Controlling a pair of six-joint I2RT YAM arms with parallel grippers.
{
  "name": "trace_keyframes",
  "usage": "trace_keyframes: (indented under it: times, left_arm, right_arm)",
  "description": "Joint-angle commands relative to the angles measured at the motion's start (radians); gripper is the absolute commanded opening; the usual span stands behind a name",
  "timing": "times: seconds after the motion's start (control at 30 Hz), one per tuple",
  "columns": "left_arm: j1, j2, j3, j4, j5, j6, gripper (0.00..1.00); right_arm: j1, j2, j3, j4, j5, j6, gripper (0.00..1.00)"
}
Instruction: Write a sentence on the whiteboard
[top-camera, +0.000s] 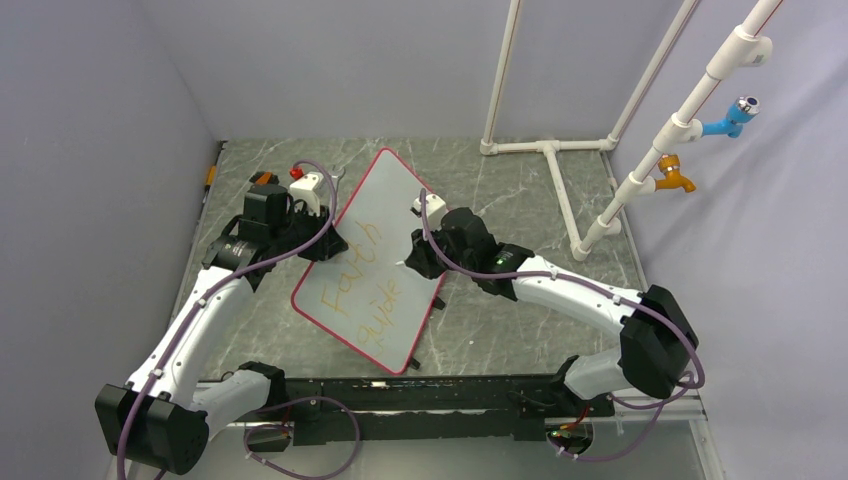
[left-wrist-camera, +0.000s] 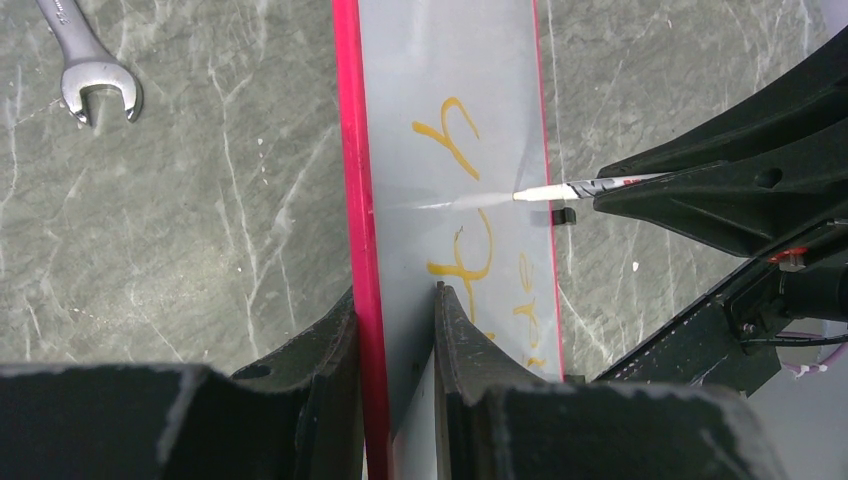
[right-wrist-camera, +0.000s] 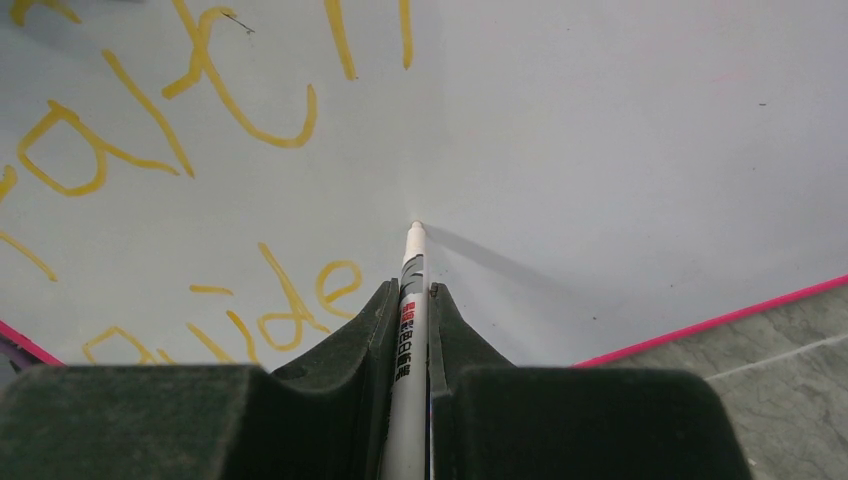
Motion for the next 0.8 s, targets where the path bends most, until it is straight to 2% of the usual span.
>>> trace_keyframes:
  times: [0.0, 0.43, 0.77]
  left_arm:
    - [0.001, -0.015, -0.007, 0.033, -0.106, 0.123, 0.00]
    - [0.002, -0.012, -0.006, 0.033, -0.107, 0.123, 0.00]
    - [0.001, -0.008, -0.006, 0.030, -0.110, 0.123, 0.00]
  right_arm:
    - [-0.003, 0.026, 0.040, 0.055, -0.040, 0.006, 0.00]
    - [-0.001, 0.026, -0.008, 0.056, -0.131, 0.000, 0.00]
    - [0.014, -0.001, -0.065, 0.054, -0.143, 0.000, 0.00]
